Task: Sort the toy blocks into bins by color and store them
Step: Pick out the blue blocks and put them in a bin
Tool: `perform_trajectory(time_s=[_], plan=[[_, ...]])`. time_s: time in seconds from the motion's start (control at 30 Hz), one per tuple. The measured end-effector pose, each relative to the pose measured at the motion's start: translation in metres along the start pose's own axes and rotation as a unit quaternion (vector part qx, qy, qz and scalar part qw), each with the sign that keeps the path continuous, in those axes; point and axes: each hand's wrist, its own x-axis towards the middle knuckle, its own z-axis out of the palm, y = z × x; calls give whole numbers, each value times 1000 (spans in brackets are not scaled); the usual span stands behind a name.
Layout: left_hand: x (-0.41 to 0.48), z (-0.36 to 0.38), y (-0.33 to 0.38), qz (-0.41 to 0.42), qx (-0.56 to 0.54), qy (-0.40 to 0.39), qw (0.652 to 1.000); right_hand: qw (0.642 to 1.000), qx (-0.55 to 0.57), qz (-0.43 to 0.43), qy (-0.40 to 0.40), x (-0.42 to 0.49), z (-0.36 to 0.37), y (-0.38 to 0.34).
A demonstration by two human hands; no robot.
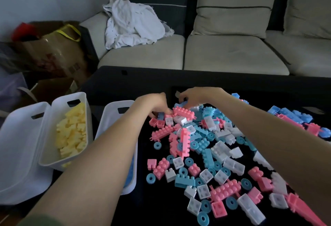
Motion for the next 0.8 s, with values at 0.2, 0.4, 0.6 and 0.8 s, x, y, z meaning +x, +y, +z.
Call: perform_trajectory(time_s=[0.2,0.4,0.6,0.8], plan=[[-8,10,6,-5,-10,29,1000,999,16,36,-2,-13,11,-1],[-17,9,6,-23,11,44,999,999,-2,34,11,-21,17,-1],[-30,7,2,-19,-85,158,984,995,31,37,89,-44,9,10],[-54,0,9,-23,-385,142,912,983,104,4,154,-70,8,1]])
